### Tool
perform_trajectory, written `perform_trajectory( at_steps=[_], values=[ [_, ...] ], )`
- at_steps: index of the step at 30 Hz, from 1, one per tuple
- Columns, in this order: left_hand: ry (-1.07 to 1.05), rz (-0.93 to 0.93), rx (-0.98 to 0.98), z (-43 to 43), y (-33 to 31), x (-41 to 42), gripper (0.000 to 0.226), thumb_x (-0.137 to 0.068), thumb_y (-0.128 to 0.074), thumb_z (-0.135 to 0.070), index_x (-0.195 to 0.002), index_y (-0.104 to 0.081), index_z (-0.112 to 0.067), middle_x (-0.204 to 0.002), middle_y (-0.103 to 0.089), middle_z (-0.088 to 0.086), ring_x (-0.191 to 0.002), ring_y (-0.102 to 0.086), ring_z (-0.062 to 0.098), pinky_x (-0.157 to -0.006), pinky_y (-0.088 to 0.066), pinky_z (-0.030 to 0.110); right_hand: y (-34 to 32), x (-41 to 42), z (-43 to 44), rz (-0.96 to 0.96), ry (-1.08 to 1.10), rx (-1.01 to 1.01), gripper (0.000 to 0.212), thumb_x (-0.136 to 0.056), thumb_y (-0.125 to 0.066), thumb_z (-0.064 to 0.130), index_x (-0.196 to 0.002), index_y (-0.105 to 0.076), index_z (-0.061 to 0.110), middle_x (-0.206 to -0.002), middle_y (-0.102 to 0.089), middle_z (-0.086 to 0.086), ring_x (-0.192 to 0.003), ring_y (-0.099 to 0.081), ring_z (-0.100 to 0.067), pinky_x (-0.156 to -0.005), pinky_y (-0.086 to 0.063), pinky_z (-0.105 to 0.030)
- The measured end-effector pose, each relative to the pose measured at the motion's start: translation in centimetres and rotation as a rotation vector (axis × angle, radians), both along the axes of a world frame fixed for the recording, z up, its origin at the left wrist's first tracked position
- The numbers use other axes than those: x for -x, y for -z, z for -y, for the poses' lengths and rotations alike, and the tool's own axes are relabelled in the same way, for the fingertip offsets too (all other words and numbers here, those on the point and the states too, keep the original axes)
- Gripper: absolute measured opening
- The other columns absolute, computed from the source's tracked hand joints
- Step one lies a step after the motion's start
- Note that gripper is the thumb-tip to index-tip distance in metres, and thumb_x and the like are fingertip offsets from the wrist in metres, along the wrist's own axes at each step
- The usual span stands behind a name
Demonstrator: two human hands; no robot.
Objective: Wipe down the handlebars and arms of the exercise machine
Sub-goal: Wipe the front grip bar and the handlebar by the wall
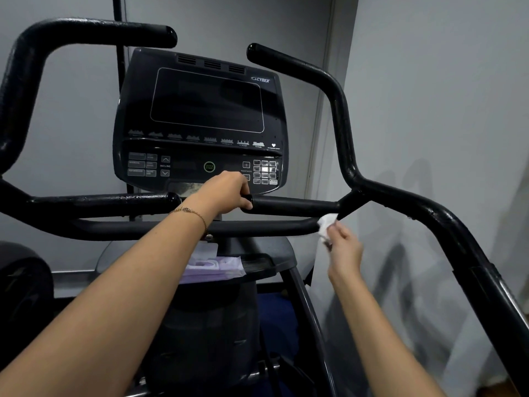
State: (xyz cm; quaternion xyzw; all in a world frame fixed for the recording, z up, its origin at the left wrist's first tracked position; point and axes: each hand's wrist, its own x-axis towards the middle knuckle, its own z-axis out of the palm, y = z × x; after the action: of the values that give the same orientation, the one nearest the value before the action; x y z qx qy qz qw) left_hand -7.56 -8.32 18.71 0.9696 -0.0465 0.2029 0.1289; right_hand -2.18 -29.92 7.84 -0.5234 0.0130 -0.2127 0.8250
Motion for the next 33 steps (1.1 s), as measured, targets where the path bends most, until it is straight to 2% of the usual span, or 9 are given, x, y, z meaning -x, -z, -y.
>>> perform_trajectory(
  at_steps=[3, 6, 12, 16, 19, 21, 24, 27, 33],
  values=[
    [0.002, -0.011, 0.013, 0.1, -0.2, 0.0, 0.027, -0.081, -0.072, -0.027, -0.103, -0.063, -0.013, -0.104, -0.063, 0.004, -0.093, -0.059, 0.019, -0.079, -0.048, 0.03, -1.9, -1.0, 1.2, 0.121, 0.252, 0.414, 0.028, -0.089, -0.049, -0.001, -0.112, -0.065, 0.002, -0.106, -0.064, -0.01, -0.094, -0.06, -0.018, -0.077, -0.046, -0.011],
    [0.003, -0.015, 0.011, 0.1, -0.2, -0.1, 0.026, -0.081, -0.072, -0.026, -0.102, -0.064, -0.013, -0.103, -0.063, 0.004, -0.092, -0.059, 0.019, -0.076, -0.048, 0.028, -3.0, -1.5, 0.3, 0.136, 0.335, 0.713, 0.021, -0.092, -0.047, 0.003, -0.089, -0.068, 0.0, -0.088, -0.059, -0.013, -0.076, -0.056, -0.018, -0.068, -0.04, -0.023],
    [0.007, -0.008, 0.019, 0.1, -0.1, 0.0, 0.024, -0.081, -0.071, -0.026, -0.101, -0.064, -0.013, -0.102, -0.063, 0.004, -0.088, -0.056, 0.017, -0.074, -0.044, 0.027, -2.4, 1.0, -5.3, 0.358, 0.083, 0.815, 0.018, -0.094, -0.053, 0.018, -0.091, -0.059, 0.002, -0.071, -0.048, 0.011, -0.066, -0.053, 0.001, -0.064, -0.038, -0.011],
    [-0.005, 0.008, 0.019, 0.2, 0.2, 0.2, 0.025, -0.082, -0.07, -0.026, -0.102, -0.063, -0.013, -0.103, -0.063, 0.005, -0.088, -0.056, 0.018, -0.073, -0.044, 0.027, -2.4, -0.4, -2.3, 0.262, 0.226, 0.777, 0.022, -0.094, -0.052, 0.017, -0.099, -0.063, -0.002, -0.073, -0.045, 0.012, -0.068, -0.052, 0.001, -0.058, -0.035, 0.0],
    [-0.004, 0.007, 0.019, 0.2, 0.1, 0.1, 0.027, -0.081, -0.071, -0.026, -0.104, -0.064, -0.012, -0.105, -0.063, 0.005, -0.093, -0.058, 0.02, -0.076, -0.046, 0.028, -2.8, -1.0, -1.4, 0.217, 0.343, 0.771, 0.023, -0.095, -0.05, 0.014, -0.101, -0.063, -0.004, -0.078, -0.043, 0.007, -0.072, -0.05, -0.011, -0.06, -0.032, -0.003],
    [-0.002, -0.005, 0.016, 0.2, -0.1, 0.0, 0.026, -0.081, -0.072, -0.025, -0.101, -0.065, -0.012, -0.103, -0.064, 0.006, -0.093, -0.06, 0.021, -0.077, -0.049, 0.03, -2.6, -0.7, -3.2, 0.234, 0.301, 0.79, 0.024, -0.095, -0.051, 0.015, -0.1, -0.063, -0.005, -0.076, -0.043, 0.007, -0.069, -0.051, -0.003, -0.06, -0.032, -0.004],
    [0.004, -0.017, 0.008, 0.2, -0.4, -0.1, 0.024, -0.079, -0.074, -0.025, -0.098, -0.067, -0.012, -0.1, -0.065, 0.006, -0.091, -0.061, 0.02, -0.079, -0.051, 0.032, -2.2, 1.1, -6.6, 0.398, 0.237, 0.878, 0.024, -0.095, -0.052, 0.016, -0.097, -0.059, -0.007, -0.071, -0.043, 0.01, -0.06, -0.048, 0.008, -0.057, -0.034, -0.003],
    [0.013, -0.011, 0.016, 0.1, -0.3, -0.1, 0.022, -0.079, -0.074, -0.024, -0.096, -0.067, -0.012, -0.098, -0.066, 0.005, -0.088, -0.06, 0.019, -0.076, -0.05, 0.03, -2.2, 1.7, -7.4, 0.541, 0.159, 1.081, 0.021, -0.095, -0.05, 0.013, -0.109, -0.063, 0.005, -0.089, -0.045, 0.002, -0.075, -0.044, -0.006, -0.067, -0.035, -0.016],
    [0.019, 0.019, 0.029, 0.1, 0.1, 0.0, 0.024, -0.081, -0.072, -0.025, -0.1, -0.066, -0.012, -0.101, -0.065, 0.004, -0.091, -0.058, 0.018, -0.076, -0.045, 0.027, -3.4, -1.4, -2.6, 0.221, 0.179, 0.819, 0.028, -0.096, -0.05, 0.019, -0.1, -0.057, -0.008, -0.067, -0.037, 0.009, -0.056, -0.046, 0.008, -0.055, -0.035, -0.006]
  ],
)
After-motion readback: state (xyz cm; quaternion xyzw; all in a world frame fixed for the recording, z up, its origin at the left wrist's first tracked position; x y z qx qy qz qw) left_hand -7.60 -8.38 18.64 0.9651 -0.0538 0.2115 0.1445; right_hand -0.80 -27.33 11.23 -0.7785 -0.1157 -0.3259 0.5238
